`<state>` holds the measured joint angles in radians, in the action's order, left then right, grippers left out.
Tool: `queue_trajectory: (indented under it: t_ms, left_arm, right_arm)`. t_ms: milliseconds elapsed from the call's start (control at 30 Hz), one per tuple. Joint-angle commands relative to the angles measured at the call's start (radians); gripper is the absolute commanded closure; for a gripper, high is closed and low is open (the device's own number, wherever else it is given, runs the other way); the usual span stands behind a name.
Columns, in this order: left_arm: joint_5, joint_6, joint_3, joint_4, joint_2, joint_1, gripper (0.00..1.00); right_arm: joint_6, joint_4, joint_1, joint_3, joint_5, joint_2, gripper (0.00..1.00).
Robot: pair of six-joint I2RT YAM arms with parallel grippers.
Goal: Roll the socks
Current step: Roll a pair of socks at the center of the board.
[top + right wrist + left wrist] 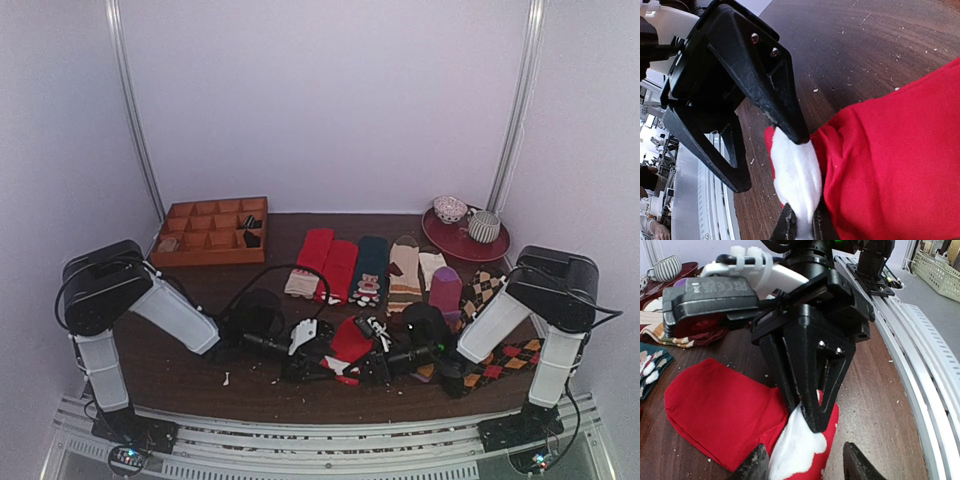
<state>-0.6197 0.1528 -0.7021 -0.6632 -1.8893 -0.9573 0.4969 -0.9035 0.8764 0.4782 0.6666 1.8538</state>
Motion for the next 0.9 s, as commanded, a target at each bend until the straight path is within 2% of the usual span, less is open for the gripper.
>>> queue_trajectory:
  t_ms: [0, 67, 167, 400, 533, 667, 733, 800, 867]
  left_arm:
    - [-0.027, 0.006, -0.026, 0.018, -0.037, -0.004, 0.47]
    - [-0.02, 0.001, -0.022, 0.018, -0.045, -0.004, 0.39]
    - [-0.009, -0.002, -0.023, 0.023, -0.056, -0.004, 0.41]
    - [-0.021, -0.006, -0.038, 0.035, -0.058, -0.004, 0.58]
    - [-0.03, -0.006, -0.049, 0.05, -0.065, -0.004, 0.65]
    - [-0.044, -0.007, -0.05, 0.054, -0.066, -0.004, 0.91]
    - [-0.053, -0.011, -0.056, 0.069, -0.071, -0.004, 1.0]
    - [-0.054, -0.03, -0.063, 0.091, -0.079, -0.003, 1.0]
    - [-0.047, -0.081, -0.062, 0.115, -0.086, -0.003, 1.0]
  right_arm:
    - [-0.027, 0.274, 0.002, -0.034, -0.008, 0.072, 0.95]
    - [-0.033, 0.281, 0.001, -0.03, -0.008, 0.071, 0.95]
    - [-0.036, 0.282, 0.0, -0.027, -0.006, 0.073, 0.95]
    - [-0.047, 0.295, 0.0, -0.027, -0.013, 0.079, 0.95]
    - [-0.05, 0.301, -0.002, -0.026, -0.015, 0.082, 0.95]
    - [-0.052, 0.309, -0.002, -0.019, -0.012, 0.089, 0.95]
    - [-0.058, 0.32, -0.002, -0.014, -0.013, 0.091, 0.94]
    - [-0.062, 0.332, -0.003, -0.005, -0.019, 0.09, 0.92]
    - [-0.071, 0.35, -0.003, 0.001, -0.03, 0.077, 0.85]
